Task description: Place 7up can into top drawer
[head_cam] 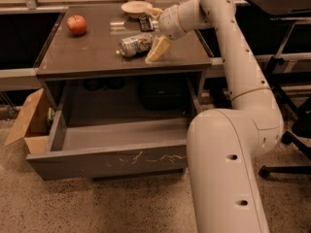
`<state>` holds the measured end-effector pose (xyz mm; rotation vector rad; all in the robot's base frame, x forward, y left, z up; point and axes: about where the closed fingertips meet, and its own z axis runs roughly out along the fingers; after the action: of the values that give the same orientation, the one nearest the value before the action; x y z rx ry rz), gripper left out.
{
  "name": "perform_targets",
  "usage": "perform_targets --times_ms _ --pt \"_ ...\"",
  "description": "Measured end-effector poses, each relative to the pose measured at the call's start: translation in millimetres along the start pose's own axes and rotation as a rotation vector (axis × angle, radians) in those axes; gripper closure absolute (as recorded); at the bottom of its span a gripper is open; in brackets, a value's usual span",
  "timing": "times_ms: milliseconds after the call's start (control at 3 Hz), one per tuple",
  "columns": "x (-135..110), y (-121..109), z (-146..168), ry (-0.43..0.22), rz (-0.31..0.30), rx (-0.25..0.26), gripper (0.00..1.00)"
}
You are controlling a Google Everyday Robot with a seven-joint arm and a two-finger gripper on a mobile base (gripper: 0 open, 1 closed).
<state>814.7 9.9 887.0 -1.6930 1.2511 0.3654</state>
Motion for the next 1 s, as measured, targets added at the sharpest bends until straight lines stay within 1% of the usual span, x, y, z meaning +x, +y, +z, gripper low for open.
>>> perform_targets --times_ms 333,667,1000 --pt "-18.4 -4.6 12.9 -0.02 0.04 0.01 0.0" --pt "-28.5 -5.0 17.4 -0.016 0.082 0.012 0.0" --pt "-28.4 0.3 23.9 -0.01 0.15 -0.006 0.0"
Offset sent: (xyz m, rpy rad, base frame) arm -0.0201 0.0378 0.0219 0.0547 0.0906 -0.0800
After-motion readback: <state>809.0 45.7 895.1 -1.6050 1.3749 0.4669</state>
